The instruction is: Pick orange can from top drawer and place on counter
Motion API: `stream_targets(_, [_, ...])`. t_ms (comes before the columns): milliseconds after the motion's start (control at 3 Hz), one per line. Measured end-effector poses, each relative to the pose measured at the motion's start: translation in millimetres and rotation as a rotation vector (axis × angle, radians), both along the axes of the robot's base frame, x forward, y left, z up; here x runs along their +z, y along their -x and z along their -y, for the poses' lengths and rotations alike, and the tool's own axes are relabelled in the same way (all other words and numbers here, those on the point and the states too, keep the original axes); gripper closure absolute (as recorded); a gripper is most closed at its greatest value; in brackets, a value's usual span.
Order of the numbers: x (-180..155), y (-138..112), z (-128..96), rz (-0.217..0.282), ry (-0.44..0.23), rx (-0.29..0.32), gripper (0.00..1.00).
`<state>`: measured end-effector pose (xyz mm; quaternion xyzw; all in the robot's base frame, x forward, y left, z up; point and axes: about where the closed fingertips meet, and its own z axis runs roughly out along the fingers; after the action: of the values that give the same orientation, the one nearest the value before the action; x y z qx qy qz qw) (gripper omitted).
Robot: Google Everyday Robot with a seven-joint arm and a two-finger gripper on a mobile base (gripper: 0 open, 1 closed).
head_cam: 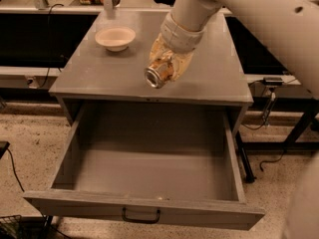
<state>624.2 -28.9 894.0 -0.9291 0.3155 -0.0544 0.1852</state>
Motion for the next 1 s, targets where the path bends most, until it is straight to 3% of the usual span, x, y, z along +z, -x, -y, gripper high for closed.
stream_targets(333, [-10, -29, -10, -0.059, -0.041, -0.07, 0.43])
stream_targets(667, [-25, -41, -14, -0.095, -0.084, -0.147, 0.2])
stream_targets(1000, [-29, -42, -16, -0.101, -0.086, -0.154, 0.0])
